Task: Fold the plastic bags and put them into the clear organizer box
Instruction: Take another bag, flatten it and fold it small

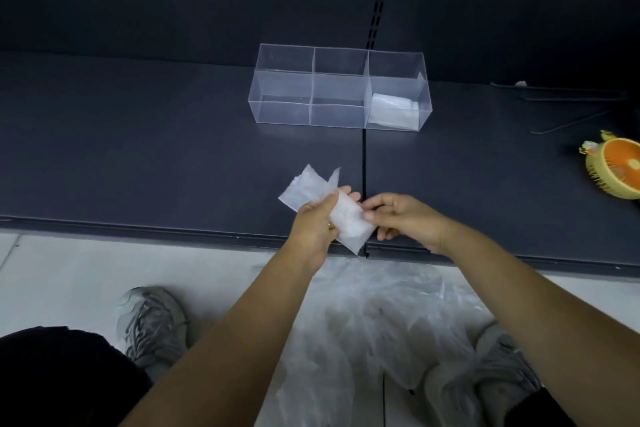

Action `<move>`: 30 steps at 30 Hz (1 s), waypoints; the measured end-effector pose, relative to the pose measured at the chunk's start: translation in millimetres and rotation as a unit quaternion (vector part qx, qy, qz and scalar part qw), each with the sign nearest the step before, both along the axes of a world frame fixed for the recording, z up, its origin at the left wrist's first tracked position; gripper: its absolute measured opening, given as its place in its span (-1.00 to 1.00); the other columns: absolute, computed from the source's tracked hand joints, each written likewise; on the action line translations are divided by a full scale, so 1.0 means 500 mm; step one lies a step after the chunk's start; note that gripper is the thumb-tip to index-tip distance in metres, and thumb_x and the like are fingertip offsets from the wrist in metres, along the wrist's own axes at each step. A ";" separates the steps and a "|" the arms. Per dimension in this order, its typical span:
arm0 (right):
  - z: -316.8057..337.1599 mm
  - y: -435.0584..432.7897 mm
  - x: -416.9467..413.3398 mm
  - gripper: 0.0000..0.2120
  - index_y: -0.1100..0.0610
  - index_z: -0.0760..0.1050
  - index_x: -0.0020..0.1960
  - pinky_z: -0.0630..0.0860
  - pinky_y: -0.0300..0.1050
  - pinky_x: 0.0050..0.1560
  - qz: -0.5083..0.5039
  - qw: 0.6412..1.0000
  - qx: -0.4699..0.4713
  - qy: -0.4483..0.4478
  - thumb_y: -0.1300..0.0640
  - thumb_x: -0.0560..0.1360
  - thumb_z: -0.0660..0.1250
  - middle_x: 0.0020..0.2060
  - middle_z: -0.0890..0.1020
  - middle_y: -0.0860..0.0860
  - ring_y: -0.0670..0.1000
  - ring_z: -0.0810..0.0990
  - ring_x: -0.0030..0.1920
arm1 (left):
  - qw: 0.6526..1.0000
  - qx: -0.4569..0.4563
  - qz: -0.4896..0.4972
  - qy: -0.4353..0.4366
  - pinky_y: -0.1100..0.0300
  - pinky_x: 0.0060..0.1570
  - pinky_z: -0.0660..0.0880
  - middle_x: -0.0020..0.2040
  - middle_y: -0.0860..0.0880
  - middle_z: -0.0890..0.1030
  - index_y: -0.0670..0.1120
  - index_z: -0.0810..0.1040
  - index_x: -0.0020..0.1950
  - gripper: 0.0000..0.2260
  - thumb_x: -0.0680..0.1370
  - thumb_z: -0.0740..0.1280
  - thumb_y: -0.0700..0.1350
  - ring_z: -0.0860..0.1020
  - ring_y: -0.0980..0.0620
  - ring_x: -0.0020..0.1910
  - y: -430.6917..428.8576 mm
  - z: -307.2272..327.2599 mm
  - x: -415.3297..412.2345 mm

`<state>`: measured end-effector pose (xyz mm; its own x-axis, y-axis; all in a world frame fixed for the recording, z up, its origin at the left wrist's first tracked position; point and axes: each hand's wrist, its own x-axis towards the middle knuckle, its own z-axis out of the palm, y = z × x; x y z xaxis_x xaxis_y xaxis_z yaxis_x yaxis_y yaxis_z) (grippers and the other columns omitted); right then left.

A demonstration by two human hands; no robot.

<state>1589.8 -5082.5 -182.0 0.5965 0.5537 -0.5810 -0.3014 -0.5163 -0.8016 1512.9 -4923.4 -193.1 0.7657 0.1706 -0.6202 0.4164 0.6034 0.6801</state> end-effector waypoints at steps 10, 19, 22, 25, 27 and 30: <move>-0.029 0.012 -0.011 -0.87 0.15 0.51 -0.12 0.48 -0.27 -0.42 -0.038 0.994 -0.078 -0.066 0.33 0.44 0.42 -0.35 0.64 0.01 -0.10 0.57 -0.44 | 0.982 0.160 0.055 0.083 0.27 -0.23 0.58 0.01 -0.15 0.68 -0.18 0.64 0.01 -0.87 0.59 0.30 -0.21 0.64 0.02 -0.15 0.099 -0.040 0.047; -0.023 -0.004 -0.028 -0.87 0.21 0.51 -0.07 0.54 -0.26 -0.34 -0.083 0.993 -0.063 -0.046 0.35 0.44 0.41 -0.32 0.65 0.07 -0.07 0.60 -0.38 | 0.674 0.669 -0.222 -0.220 0.13 0.26 0.38 0.28 -0.13 0.56 -0.18 0.50 0.33 -0.57 0.54 0.31 0.01 0.51 -0.09 0.26 0.039 -0.031 -0.056; -0.007 -0.002 -0.028 -0.87 0.23 0.51 -0.01 0.57 -0.22 -0.27 -0.091 0.994 -0.058 -0.011 0.34 0.46 0.40 -0.29 0.65 0.10 -0.03 0.62 -0.33 | 0.618 0.660 -0.377 -0.199 0.23 0.50 -0.02 0.53 -0.07 0.21 -0.15 0.18 0.53 -0.30 0.53 0.29 0.20 0.13 0.01 0.53 0.003 -0.068 -0.097; 0.015 -0.001 -0.029 -0.88 0.21 0.51 0.04 0.56 -0.27 -0.32 -0.125 0.990 -0.043 0.054 0.31 0.51 0.36 -0.30 0.66 0.09 -0.05 0.65 -0.33 | 0.665 0.651 -0.303 -0.207 0.27 0.46 0.05 0.49 -0.07 0.32 -0.13 0.25 0.51 -0.44 0.57 0.33 0.00 0.25 -0.01 0.48 -0.002 -0.077 -0.104; 0.031 0.003 -0.028 -0.88 0.19 0.51 0.07 0.56 -0.27 -0.33 -0.134 0.988 -0.020 0.075 0.29 0.53 0.32 -0.27 0.66 0.08 -0.06 0.66 -0.34 | 0.706 0.637 -0.237 -0.199 0.29 0.17 0.39 0.24 -0.04 0.58 -0.08 0.43 0.41 -0.62 0.59 0.29 -0.09 0.53 0.01 0.19 -0.007 -0.063 -0.098; 0.049 0.013 -0.017 -0.78 0.14 0.48 0.16 0.53 -0.27 -0.30 -0.113 0.993 -0.012 0.010 0.32 0.55 0.29 -0.07 0.65 0.05 -0.07 0.62 -0.34 | 0.755 0.599 -0.213 -0.161 0.19 -0.35 0.33 -0.40 0.07 0.47 -0.05 0.59 0.15 -0.79 0.64 0.19 -0.08 0.41 0.10 -0.43 0.005 -0.042 -0.082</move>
<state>1581.3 -5076.1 -157.6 0.6926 0.3934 -0.6046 -0.4272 -0.4518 -0.7832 1472.1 -4920.7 -214.3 0.9873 0.1580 0.0138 0.0965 -0.6674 0.7385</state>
